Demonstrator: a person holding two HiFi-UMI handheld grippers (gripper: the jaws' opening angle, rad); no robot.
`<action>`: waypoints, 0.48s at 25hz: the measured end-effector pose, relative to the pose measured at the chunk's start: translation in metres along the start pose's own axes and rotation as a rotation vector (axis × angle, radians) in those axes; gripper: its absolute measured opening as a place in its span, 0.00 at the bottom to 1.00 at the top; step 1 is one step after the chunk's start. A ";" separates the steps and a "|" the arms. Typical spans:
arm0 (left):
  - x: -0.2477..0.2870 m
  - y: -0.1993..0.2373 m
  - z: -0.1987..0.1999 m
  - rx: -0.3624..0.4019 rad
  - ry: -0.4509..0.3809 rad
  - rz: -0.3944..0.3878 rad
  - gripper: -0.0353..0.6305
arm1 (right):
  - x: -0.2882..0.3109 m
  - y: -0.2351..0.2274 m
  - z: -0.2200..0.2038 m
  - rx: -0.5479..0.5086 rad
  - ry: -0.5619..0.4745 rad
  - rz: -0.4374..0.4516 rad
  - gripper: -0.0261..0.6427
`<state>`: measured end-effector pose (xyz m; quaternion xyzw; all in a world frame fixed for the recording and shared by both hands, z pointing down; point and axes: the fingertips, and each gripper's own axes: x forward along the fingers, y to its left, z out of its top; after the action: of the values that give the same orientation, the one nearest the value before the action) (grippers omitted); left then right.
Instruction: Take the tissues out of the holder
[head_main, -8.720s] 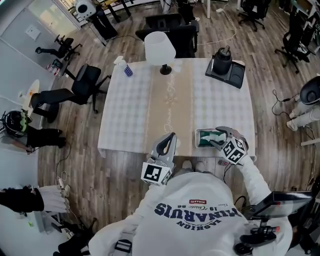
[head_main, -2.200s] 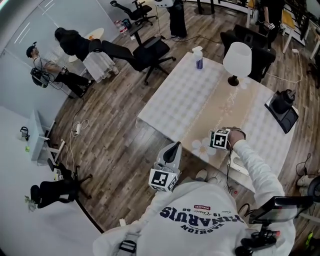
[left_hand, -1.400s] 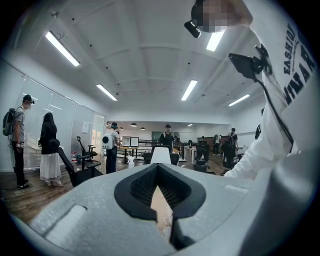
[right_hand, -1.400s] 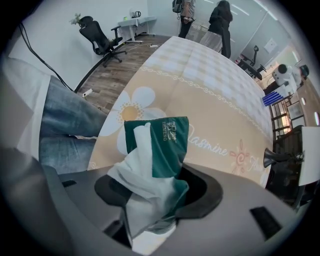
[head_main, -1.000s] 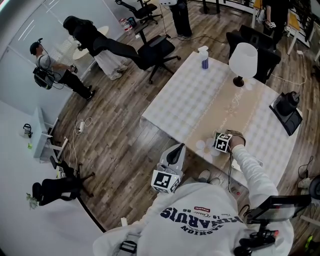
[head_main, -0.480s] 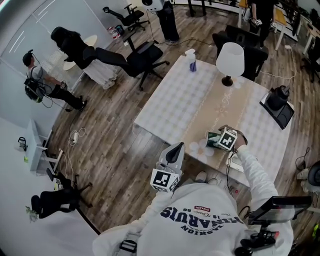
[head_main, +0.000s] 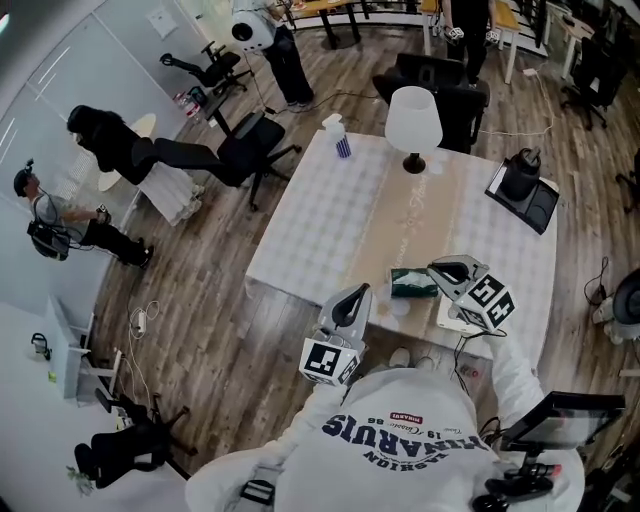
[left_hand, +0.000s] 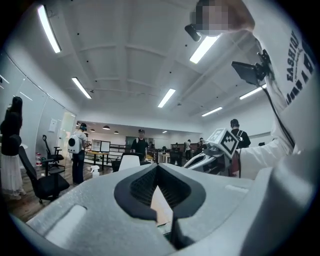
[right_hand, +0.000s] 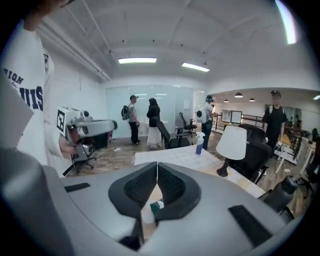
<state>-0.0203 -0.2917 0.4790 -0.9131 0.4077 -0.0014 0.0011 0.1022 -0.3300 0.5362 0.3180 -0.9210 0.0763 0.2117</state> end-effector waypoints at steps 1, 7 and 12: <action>0.004 -0.005 0.002 -0.004 -0.004 -0.018 0.06 | -0.015 0.000 0.005 0.012 -0.044 -0.019 0.05; 0.026 -0.040 0.013 -0.030 -0.016 -0.173 0.06 | -0.107 0.004 0.031 0.064 -0.344 -0.201 0.05; 0.038 -0.066 0.018 -0.061 -0.024 -0.274 0.06 | -0.141 0.010 0.023 0.056 -0.428 -0.321 0.05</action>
<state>0.0542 -0.2756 0.4616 -0.9597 0.2791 0.0217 -0.0221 0.1882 -0.2499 0.4539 0.4746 -0.8801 -0.0017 0.0128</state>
